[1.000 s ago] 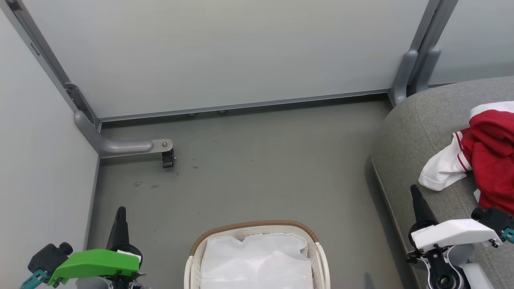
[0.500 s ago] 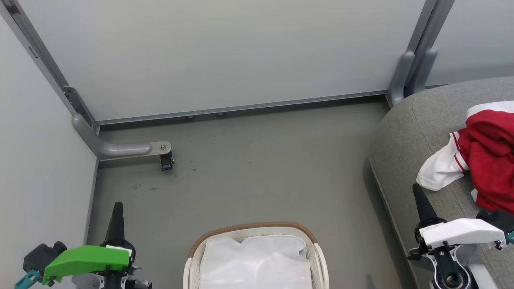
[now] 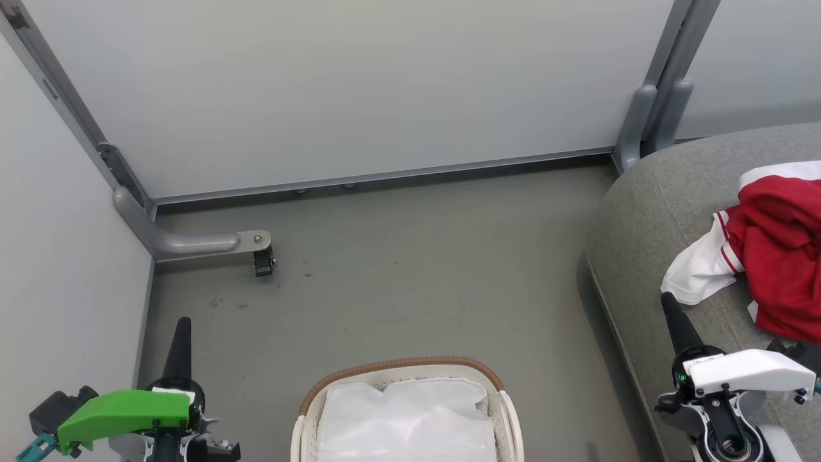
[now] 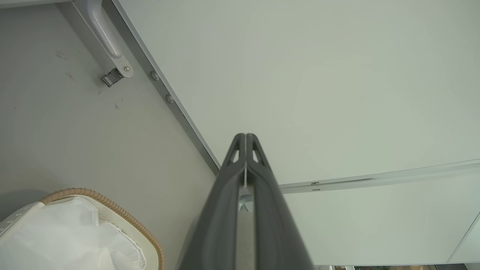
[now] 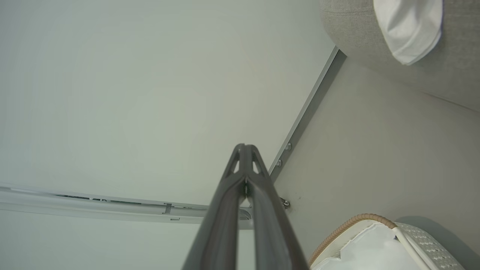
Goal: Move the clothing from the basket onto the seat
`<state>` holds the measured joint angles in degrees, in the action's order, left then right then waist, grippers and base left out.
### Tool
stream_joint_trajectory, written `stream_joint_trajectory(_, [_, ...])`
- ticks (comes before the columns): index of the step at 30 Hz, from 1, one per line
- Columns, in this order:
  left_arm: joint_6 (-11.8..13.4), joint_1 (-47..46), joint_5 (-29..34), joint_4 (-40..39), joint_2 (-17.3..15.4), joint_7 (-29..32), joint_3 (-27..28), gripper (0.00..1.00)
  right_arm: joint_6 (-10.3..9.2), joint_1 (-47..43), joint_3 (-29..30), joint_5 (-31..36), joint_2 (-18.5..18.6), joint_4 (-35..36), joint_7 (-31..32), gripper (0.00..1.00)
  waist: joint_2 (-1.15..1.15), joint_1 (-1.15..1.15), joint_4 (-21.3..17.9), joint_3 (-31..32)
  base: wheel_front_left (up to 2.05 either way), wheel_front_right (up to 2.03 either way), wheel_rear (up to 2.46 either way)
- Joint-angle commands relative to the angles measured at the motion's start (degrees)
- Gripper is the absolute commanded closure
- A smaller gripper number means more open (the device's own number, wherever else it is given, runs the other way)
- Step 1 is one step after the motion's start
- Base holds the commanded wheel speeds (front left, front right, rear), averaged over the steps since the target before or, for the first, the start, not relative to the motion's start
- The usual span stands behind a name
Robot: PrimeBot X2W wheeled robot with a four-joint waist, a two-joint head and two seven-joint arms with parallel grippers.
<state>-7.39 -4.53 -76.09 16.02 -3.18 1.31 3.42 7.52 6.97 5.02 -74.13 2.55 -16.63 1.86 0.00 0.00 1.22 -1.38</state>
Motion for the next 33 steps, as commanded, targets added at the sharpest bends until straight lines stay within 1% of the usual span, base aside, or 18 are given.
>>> stream_joint_trajectory(1, [-0.12, -1.41, -1.42, -0.59, -0.4, 0.34, 0.32, 1.0, -0.04, -0.27, 0.26, -1.41, 0.35, 0.73, 0.38, 1.0, 0.0, 0.0, -0.05, 0.05, 0.0, 0.0, 0.0])
stream_joint_trajectory(10, [-0.14, -1.68, -6.11, -1.04, -0.33, 1.72, 1.11, 1.0, -0.04, -0.48, 0.71, -6.69, 0.39, 1.37, 1.79, 1.0, 0.0, 0.0, -0.37, 0.36, 0.0, 0.0, 0.0])
stream_joint_trajectory(33, [-0.17, -2.05, -14.88, -1.98, -0.17, 4.4, 2.5, 1.0, -0.04, -0.93, 1.48, -16.25, 0.47, 2.53, 4.32, 1.0, 0.0, 0.0, -1.03, 1.02, 0.0, 0.0, 0.0])
